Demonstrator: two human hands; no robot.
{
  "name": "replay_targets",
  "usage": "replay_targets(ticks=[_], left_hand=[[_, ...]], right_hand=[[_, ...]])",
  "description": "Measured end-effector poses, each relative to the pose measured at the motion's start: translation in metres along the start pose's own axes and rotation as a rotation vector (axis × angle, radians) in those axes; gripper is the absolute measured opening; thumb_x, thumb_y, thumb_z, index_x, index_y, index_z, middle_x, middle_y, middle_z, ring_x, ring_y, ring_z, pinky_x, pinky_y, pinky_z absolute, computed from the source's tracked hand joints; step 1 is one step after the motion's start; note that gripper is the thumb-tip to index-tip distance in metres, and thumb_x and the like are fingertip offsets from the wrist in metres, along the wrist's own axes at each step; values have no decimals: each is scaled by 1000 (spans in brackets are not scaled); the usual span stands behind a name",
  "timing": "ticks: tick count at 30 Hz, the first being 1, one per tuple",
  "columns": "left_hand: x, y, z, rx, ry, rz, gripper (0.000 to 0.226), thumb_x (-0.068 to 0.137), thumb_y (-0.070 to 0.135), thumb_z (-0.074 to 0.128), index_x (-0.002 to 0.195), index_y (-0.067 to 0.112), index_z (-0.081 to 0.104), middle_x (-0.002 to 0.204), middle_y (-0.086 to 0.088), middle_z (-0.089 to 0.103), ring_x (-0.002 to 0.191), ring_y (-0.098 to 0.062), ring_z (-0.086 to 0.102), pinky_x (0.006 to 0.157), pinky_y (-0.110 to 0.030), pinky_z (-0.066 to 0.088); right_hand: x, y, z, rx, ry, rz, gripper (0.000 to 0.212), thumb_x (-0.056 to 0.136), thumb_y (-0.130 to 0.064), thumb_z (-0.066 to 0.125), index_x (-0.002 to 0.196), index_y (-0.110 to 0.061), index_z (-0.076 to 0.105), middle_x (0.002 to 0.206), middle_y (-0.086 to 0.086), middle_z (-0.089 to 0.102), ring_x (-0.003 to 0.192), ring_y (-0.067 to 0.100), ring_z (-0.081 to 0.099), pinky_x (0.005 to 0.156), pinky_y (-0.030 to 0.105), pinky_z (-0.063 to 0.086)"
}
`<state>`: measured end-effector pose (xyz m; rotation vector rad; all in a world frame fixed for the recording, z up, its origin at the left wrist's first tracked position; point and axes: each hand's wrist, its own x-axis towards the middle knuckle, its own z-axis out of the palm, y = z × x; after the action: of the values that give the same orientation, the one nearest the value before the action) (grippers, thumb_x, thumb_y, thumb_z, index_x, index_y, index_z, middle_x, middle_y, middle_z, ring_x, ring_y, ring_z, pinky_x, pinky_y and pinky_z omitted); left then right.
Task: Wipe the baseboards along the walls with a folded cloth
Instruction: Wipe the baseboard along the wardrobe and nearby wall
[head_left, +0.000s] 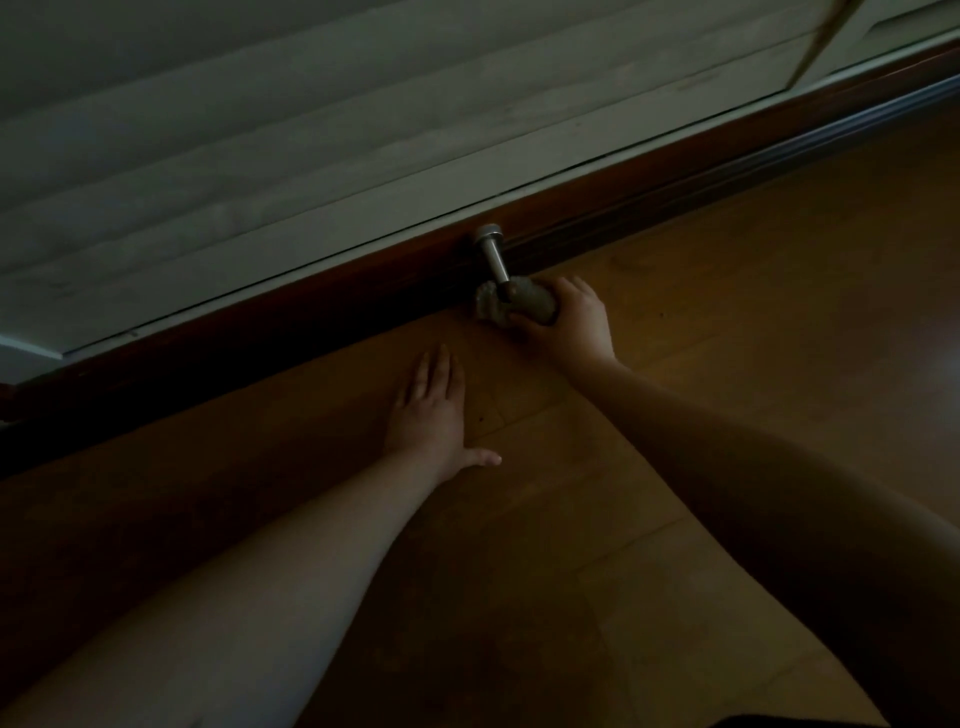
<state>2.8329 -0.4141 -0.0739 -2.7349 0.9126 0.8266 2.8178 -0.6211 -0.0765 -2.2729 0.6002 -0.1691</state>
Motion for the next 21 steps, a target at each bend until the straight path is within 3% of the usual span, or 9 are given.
replay_targets(ticks=[6,12,18,21], left_hand=[[1,4,-4,32,-33,1,137,67,82,61,154,10,-18,161,-9,-25,149,-30,-19,121,-48,5],[4,5,-4,42,-56,-12,138,67,80,63,153,11,-21,160,-9,-30,148,-30,-21,121,-48,7],[5,3,1,68,-45,-9,139,65,84,58,152,12,-22,159,-9,-31,148,-29,-23,121,-48,8],[7,4,1,62,-53,-16,139,65,83,60,152,12,-23,159,-8,-32,147,-30,-23,121,-48,10]], right_hand=[[38,23,-43,-126,-68,-22,54,82,-27,77,130,-13,57,128,8,57,117,23,54,100,38,48],[57,64,-84,-163,-16,42,53,85,-25,75,132,-12,55,129,10,55,114,23,55,87,26,42],[65,84,-98,-163,36,91,53,85,-23,75,133,-12,55,130,11,56,115,24,55,87,26,42],[65,91,-100,-112,87,137,54,86,-24,74,135,-14,53,132,9,55,114,16,51,90,26,41]])
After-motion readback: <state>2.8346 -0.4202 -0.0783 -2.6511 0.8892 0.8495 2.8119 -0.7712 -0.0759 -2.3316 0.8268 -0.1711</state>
